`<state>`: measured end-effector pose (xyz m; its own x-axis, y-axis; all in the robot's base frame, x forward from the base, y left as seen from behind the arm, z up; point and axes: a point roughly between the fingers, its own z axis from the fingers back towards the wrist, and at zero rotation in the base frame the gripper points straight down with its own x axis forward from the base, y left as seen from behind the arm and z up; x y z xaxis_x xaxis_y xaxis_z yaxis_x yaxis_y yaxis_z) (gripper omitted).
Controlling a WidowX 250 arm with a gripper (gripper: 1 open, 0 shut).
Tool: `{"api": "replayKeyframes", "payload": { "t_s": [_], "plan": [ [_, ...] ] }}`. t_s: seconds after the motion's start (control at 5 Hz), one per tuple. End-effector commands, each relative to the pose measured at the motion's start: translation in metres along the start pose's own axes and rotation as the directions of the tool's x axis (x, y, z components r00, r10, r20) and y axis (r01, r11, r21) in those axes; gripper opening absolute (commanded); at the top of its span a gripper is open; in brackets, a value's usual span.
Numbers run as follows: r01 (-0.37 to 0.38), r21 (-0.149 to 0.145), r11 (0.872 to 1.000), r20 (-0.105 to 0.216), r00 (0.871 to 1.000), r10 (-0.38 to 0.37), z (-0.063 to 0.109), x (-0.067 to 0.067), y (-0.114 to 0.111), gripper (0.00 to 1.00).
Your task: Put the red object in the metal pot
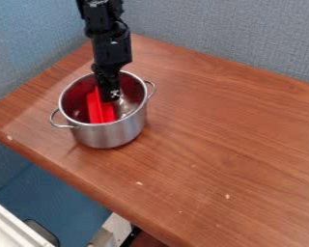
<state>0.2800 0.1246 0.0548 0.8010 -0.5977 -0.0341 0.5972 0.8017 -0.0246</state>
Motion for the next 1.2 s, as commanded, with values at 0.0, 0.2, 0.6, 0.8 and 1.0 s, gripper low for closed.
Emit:
{"api": "replayKeyframes", "payload": {
  "t_s": [0.0,0.2,0.6,0.8,1.0],
  "plan": [
    [-0.017,0.056,0.998,0.036,0.999,0.015,0.022,-0.003,0.002,0.00],
    [-0.080,0.068,0.994,0.049,0.996,0.076,0.035,-0.005,0.003,0.00],
    [-0.222,0.080,0.972,0.068,0.974,0.217,0.055,0.000,0.001,0.00],
    [-0.296,0.078,0.952,0.067,0.954,0.292,0.059,0.006,0.000,0.00],
    [-0.367,0.085,0.926,0.067,0.929,0.363,0.063,0.011,-0.001,0.00]
  ]
}}
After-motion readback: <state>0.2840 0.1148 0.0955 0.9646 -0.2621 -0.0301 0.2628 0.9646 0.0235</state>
